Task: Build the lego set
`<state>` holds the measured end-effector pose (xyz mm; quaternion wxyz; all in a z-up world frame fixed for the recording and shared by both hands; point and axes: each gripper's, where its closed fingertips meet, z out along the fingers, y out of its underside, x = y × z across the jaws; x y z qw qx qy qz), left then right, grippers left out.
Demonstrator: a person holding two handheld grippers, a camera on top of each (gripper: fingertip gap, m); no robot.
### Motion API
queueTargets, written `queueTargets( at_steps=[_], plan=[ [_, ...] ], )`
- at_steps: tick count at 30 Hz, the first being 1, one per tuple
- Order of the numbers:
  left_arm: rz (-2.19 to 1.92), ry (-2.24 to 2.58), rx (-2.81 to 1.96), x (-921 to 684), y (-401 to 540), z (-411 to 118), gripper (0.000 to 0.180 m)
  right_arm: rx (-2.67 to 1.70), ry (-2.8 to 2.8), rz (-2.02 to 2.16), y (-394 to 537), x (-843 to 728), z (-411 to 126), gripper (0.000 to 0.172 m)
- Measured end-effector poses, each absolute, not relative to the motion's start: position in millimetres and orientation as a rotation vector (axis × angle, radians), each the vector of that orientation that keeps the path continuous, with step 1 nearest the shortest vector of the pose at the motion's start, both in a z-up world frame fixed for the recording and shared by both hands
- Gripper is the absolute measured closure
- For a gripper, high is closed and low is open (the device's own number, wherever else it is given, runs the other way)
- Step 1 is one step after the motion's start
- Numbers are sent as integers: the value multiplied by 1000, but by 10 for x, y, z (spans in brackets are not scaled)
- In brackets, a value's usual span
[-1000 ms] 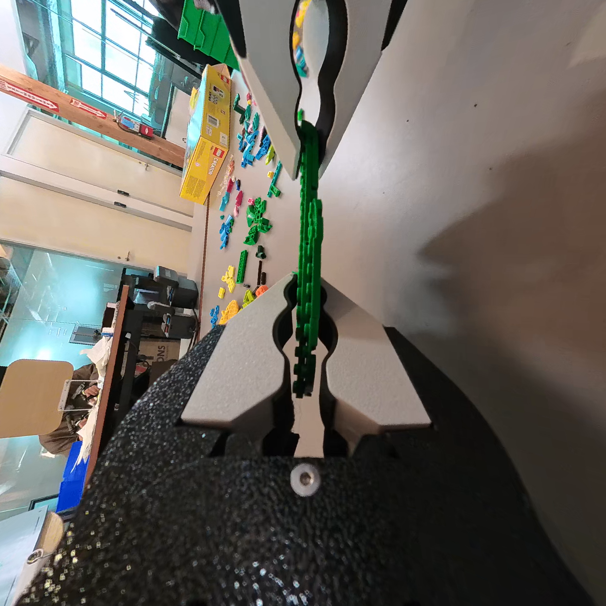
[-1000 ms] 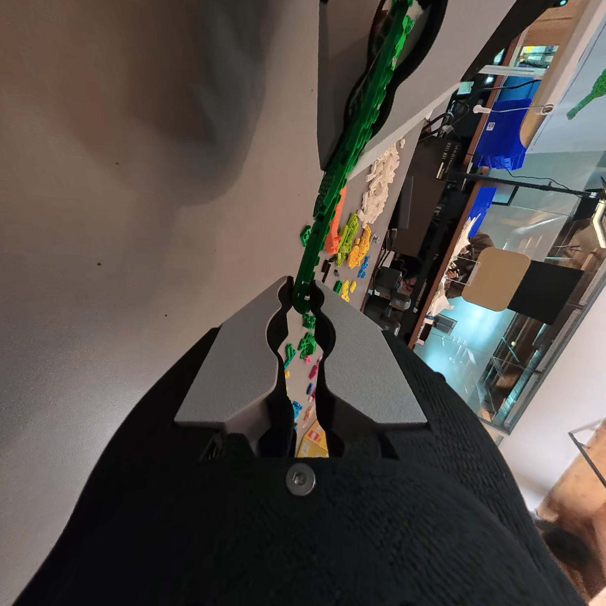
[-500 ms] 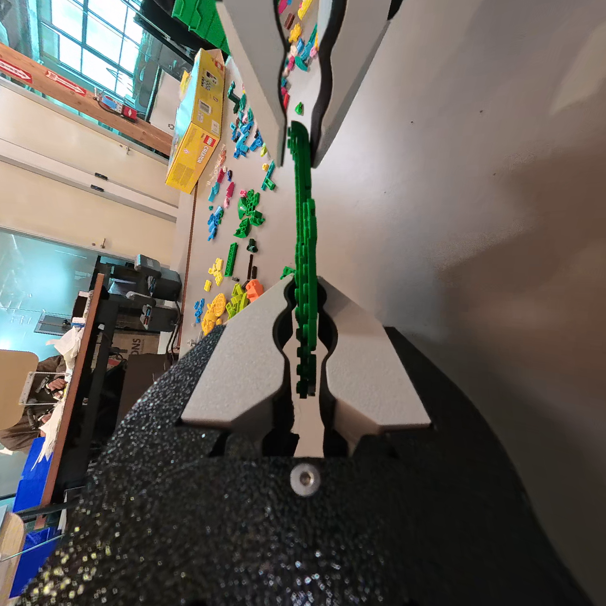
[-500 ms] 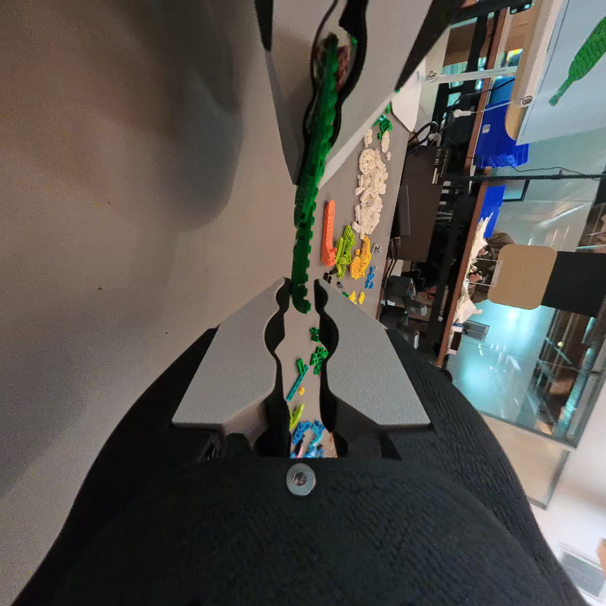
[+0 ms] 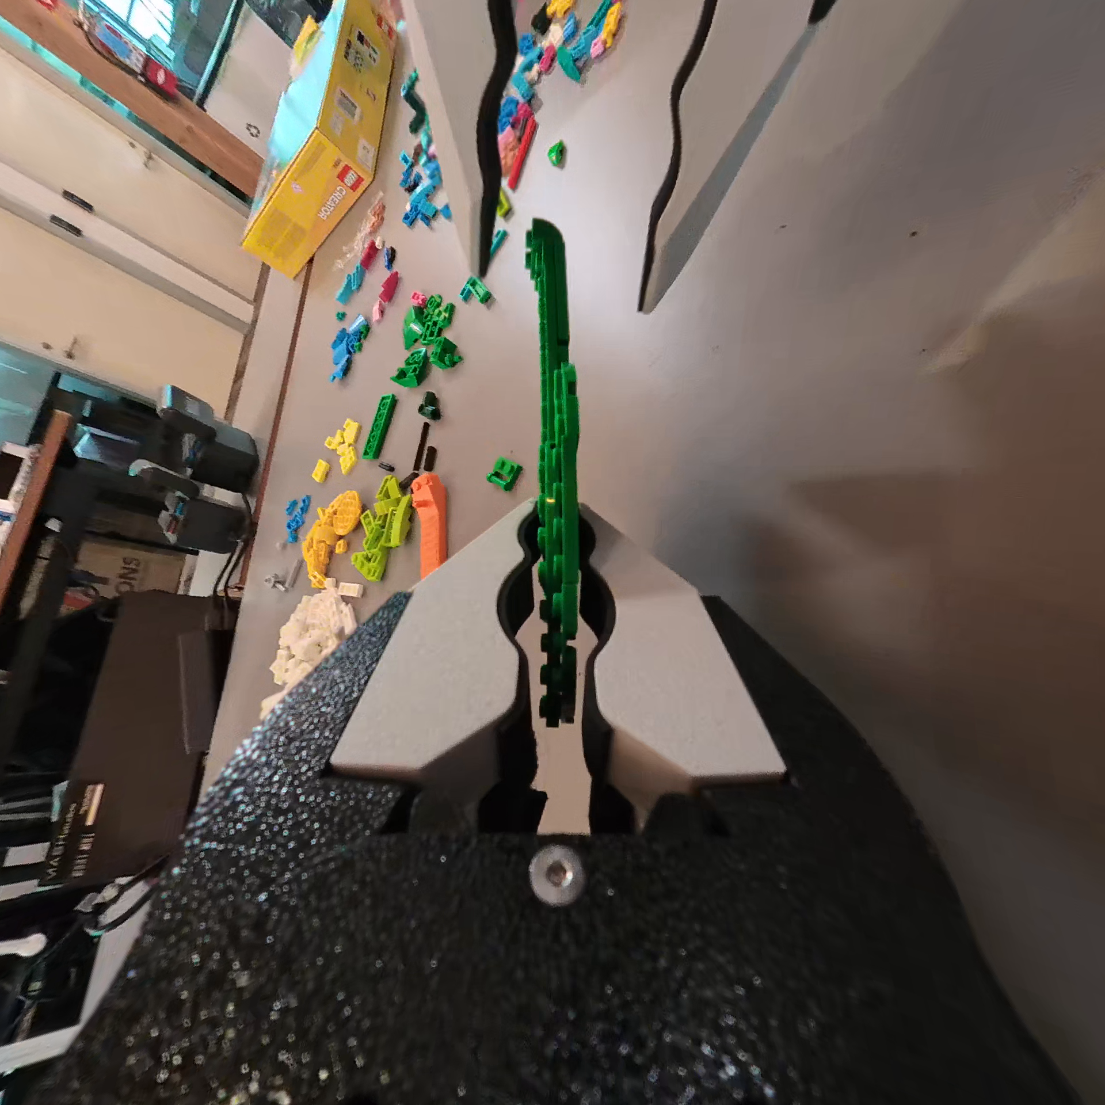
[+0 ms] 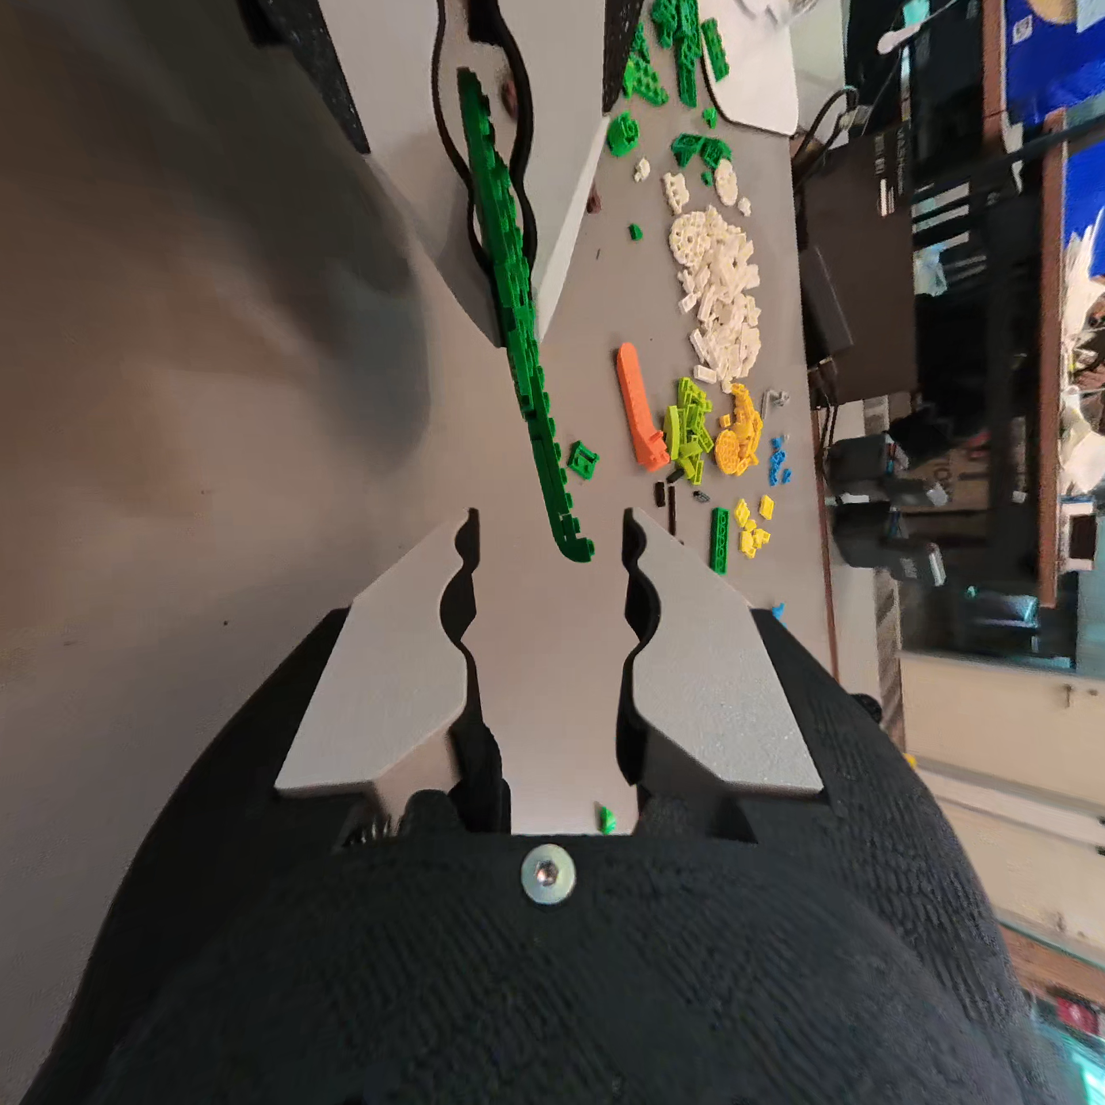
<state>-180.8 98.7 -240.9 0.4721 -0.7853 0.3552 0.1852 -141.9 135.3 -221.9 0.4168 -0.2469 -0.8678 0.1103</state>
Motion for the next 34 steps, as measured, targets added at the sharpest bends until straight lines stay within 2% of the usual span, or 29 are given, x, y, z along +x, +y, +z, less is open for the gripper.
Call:
queueTargets(
  at_steps=[9,21,23,24,25,27,34],
  plan=[
    [424,861,-1929,-1786,984,-2407,175,-558,-2119,212,1347,-1513,-2221,160],
    [489,890,-1928,-1830,978,-2410,175,-580,-2162,233,1320,-1512,-2300,165],
    [481,892,-1923,-1823,983,-2418,174,-568,-2131,274,1322,-1529,-2258,163],
    [463,883,-1919,-1816,983,-2407,175,-552,-2114,298,1313,-1529,-2225,154],
    [445,877,-1922,-1817,976,-2404,174,-544,-2108,309,1316,-1517,-2198,134],
    [425,873,-1914,-1836,964,-2391,174,-544,-2132,367,1296,-1460,-2174,120],
    [121,861,-1718,-1551,869,-2119,175,-470,-2040,986,1001,-1146,-1607,122]
  ],
)
